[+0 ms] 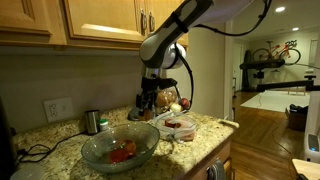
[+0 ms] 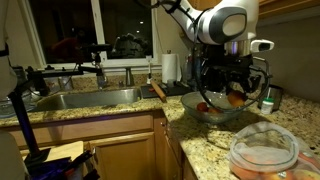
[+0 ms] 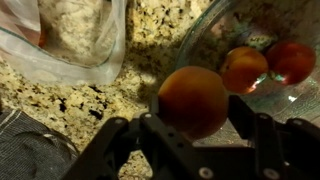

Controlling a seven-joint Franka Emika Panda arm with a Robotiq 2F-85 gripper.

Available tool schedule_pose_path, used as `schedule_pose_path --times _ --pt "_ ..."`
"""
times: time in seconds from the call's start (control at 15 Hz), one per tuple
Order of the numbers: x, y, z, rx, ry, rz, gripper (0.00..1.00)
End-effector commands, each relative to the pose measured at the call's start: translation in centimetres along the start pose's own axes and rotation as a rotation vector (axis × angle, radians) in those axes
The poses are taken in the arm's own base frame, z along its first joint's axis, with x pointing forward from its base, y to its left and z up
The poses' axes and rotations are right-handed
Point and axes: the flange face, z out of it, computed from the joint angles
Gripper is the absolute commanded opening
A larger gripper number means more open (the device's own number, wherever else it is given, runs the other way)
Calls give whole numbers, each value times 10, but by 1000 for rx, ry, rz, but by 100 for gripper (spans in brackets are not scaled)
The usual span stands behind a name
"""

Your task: Pick up the mango from the bag and put it in the bowl

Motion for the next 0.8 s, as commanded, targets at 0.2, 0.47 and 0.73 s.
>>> schedule_pose_path --times 0.2,0.47,0.73 --pt "6 30 -6 66 -72 -38 44" --pt "8 15 3 74 -100 -79 44" --pt "9 -13 10 80 -113 -128 44"
